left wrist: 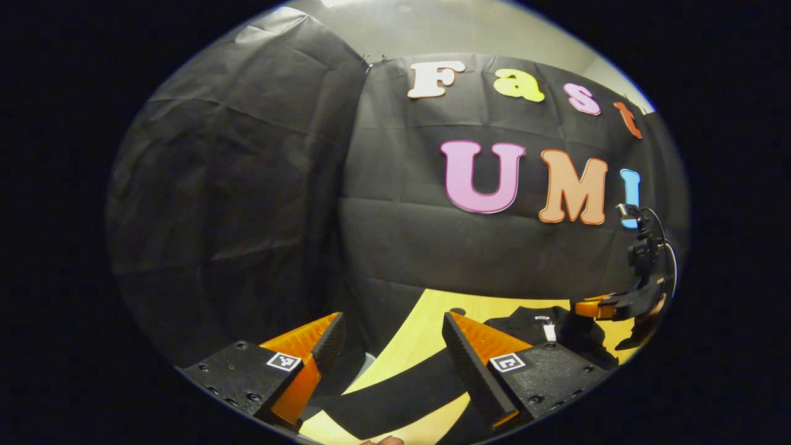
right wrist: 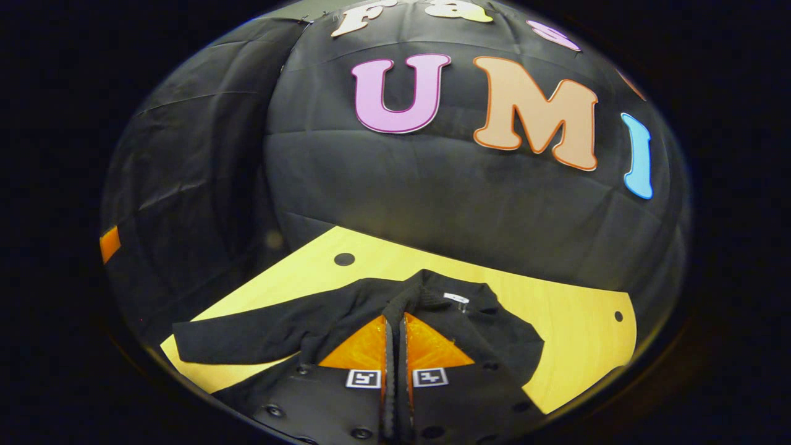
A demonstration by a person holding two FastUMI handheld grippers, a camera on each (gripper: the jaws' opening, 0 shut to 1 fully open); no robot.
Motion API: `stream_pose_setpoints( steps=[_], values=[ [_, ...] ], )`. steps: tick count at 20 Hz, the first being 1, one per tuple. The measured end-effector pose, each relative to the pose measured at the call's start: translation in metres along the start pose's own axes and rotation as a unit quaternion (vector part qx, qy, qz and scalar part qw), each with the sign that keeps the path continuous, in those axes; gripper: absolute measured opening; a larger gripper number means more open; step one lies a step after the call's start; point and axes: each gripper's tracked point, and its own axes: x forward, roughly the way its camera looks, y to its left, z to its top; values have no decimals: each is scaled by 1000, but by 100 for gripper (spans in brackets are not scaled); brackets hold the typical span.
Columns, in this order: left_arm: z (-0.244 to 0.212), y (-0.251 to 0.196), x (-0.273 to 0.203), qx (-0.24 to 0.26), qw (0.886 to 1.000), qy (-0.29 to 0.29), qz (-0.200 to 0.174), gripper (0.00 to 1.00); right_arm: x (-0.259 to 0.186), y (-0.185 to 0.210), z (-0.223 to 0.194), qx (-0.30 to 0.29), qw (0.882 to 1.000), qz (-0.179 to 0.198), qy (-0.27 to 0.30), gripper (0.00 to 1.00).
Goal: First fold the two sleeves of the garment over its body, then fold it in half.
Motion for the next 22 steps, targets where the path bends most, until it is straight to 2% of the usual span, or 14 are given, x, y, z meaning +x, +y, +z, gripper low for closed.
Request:
stream_pose_setpoints(
  steps=[1, 3, 5, 6, 7, 8, 9, 14, 17, 18, 19, 22],
  values=[
    [-6, 6, 2, -3, 1000, 8, 3, 94, 3, 9, 7, 7, 1000, 10, -12, 36],
    [-20, 14, 8, -3, 1000, 31, 3, 96, -5, 8, 28, 5, 998, -4, -55, 98],
    [-36, 19, 13, 1, 998, 57, -2, 93, -17, -1, 54, -9, 994, -28, -106, 97],
    [-42, 21, 17, 0, 998, 68, -6, 96, -26, -6, 64, -15, 991, -39, -129, 97],
    [-48, 22, 20, -1, 997, 79, -10, 94, -32, -11, 69, -19, 988, -47, -143, 100],
    [-57, 22, 25, -1, 995, 94, -15, 96, -41, -15, 73, -22, 986, -55, -153, 98],
    [-68, 23, 29, 0, 993, 112, -21, 96, -46, -21, 74, -23, 985, -62, -157, 100],
    [-126, 31, 43, -17, 977, 208, -31, 97, -65, -54, 67, -22, 984, -100, -148, 98],
    [-166, 33, 47, -37, 963, 266, -26, 97, -68, -68, 57, -19, 984, -119, -134, 100],
    [-179, 32, 46, -44, 957, 285, -26, 94, -69, -72, 54, -20, 984, -124, -130, 98],
    [-189, 32, 44, -51, 952, 302, -25, 98, -70, -74, 53, -21, 983, -128, -127, 98],
    [-217, 36, 38, -71, 938, 339, -21, 98, -69, -80, 49, -25, 983, -137, -119, 100]
  ],
)
